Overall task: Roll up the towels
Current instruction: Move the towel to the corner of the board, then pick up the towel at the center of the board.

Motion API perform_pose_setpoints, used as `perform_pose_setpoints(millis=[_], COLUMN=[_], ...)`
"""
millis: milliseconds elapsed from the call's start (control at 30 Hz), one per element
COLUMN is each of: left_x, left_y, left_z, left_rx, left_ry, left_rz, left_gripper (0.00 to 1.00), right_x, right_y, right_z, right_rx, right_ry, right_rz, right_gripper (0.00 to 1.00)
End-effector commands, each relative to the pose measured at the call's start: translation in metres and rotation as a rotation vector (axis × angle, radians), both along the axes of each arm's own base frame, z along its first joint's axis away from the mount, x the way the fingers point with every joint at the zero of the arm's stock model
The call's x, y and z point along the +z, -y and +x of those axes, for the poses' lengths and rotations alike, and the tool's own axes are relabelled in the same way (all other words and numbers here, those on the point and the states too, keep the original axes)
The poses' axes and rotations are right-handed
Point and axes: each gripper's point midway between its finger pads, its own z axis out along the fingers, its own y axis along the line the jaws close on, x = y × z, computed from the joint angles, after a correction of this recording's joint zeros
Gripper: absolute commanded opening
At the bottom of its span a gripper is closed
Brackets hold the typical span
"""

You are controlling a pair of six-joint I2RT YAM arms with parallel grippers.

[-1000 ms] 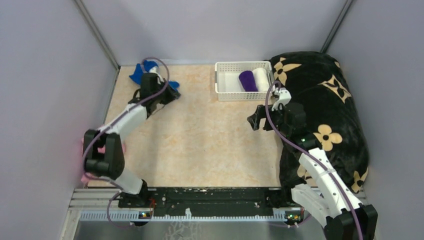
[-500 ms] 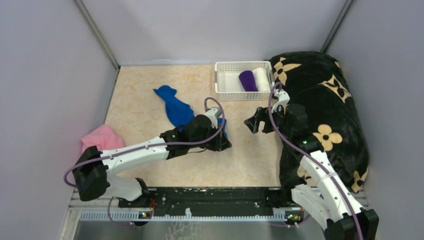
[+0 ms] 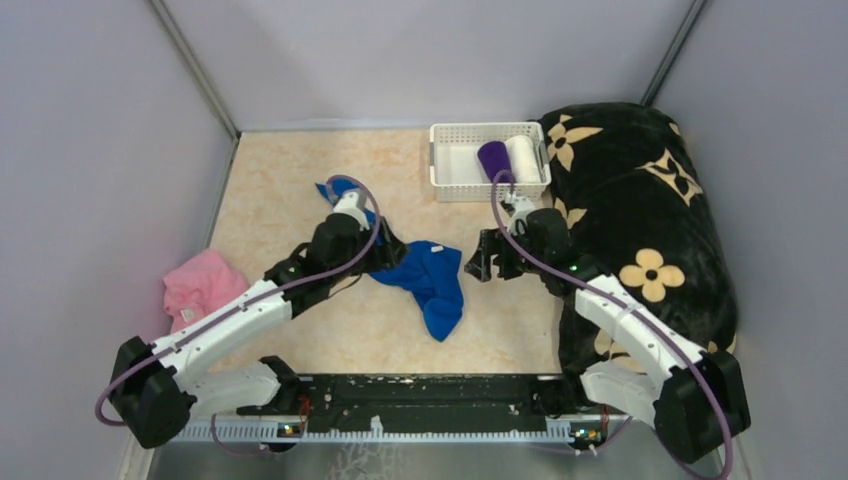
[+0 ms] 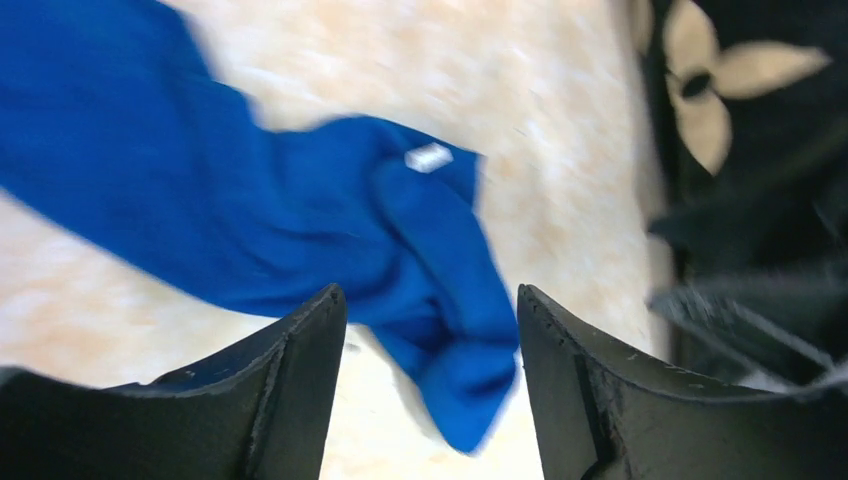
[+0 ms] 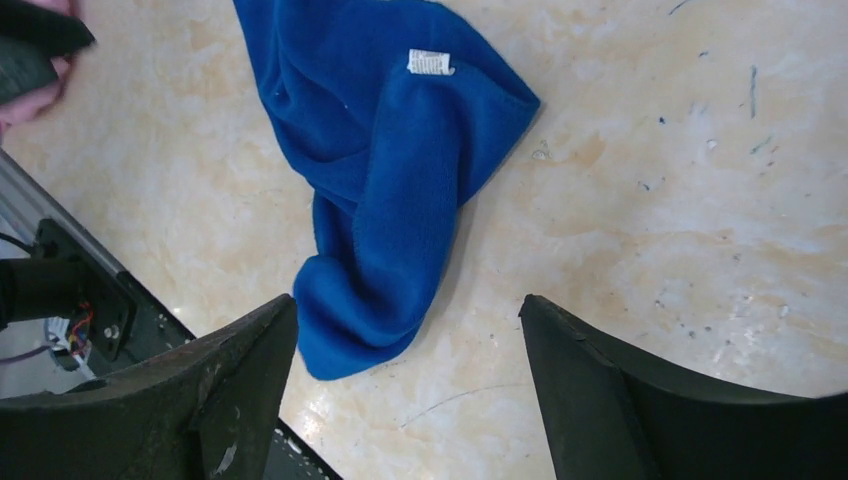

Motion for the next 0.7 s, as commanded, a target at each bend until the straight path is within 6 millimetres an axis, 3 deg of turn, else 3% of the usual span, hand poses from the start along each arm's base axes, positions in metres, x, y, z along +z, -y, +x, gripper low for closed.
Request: perform_pose_setpoints(millis=[0, 167, 267, 467, 667], left_x=[-0.02, -0.057, -0.078, -0.105, -0.132], left_y=[-0.05, -0.11, -0.134, -0.16, -0.163], left_z=[0.025, 0.059, 0.071, 0.098, 0.122], left_rx=[0.106, 0.287, 0.356, 0.456, 0.472], left_ry=[-0.021, -0.134, -0.219, -0.313, -0.377], left_rz=[0.083, 0.134, 0.122, 0.129, 0.165], left_gripper=[0.71, 0.74, 0.75, 0.75, 0.75], right_x=[-0.004, -0.016, -0.025, -0.04, -0.067], right_y=[-0.022, -0.05, -0.064, -0.098, -0.115], right_z=[0.012, 0.02, 0.023, 0.031, 0.042], right_rx=[-0.011, -0.002, 0.007, 0.046, 0.052], right_ry=[0.016, 0.046, 0.067, 0.11, 0.112], right_rz=[-0.024, -0.185, -0.302, -0.476, -0.592], right_gripper=[0.81, 0.77, 0.74, 0.69, 0.64])
